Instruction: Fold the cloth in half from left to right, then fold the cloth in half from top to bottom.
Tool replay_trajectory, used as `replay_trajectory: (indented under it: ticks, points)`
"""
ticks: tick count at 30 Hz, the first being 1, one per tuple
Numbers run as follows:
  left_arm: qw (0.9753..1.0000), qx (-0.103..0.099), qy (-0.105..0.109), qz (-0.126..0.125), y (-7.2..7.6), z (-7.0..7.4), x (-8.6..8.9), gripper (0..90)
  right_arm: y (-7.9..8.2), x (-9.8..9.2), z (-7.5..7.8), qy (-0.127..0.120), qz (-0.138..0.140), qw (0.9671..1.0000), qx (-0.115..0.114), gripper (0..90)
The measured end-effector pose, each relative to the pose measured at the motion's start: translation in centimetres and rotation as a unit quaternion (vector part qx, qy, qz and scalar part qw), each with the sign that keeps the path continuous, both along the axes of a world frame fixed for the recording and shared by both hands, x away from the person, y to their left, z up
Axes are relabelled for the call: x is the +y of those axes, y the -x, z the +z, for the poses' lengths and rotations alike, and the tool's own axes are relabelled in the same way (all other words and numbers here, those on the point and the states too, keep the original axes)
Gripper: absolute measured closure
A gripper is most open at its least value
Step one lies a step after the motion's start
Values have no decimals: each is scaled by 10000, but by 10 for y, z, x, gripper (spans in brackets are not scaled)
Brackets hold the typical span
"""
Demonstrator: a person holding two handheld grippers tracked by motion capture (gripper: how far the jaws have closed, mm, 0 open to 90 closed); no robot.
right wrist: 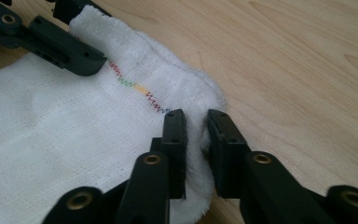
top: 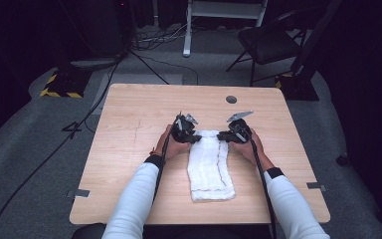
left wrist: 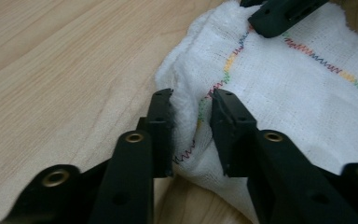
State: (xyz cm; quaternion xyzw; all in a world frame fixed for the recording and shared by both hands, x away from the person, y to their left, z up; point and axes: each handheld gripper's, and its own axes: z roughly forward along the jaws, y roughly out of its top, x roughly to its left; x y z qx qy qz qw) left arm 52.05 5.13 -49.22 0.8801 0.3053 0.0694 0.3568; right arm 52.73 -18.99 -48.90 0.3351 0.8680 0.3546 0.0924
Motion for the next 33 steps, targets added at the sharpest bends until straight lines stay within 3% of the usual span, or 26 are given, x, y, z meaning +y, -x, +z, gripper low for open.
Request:
replay_trajectory:
  ticks: [5,9,12,17,19,25,33]
  points:
    - [9995,-165,-230,106,-4,5,-1,788,0,8,2,151,-2,9993,-346,837]
    - [9993,-282,-170,201,-7,10,1,798,0,10,8,125,-77,9985,-521,840]
    - [9984,-485,28,295,-10,23,5,804,1,10,23,10,-204,9966,-793,843]
    - [9976,-644,64,237,-8,36,8,806,6,11,43,-79,-249,9934,-1118,845]
    - [9974,-666,226,172,-4,44,12,801,9,11,48,-99,-235,9925,-1199,845]
    - [9953,-914,314,-96,17,62,21,797,24,6,59,-246,-61,9911,-1307,845]
    - [9919,-1147,210,-495,47,72,26,798,51,-2,65,-331,274,9884,-1459,846]
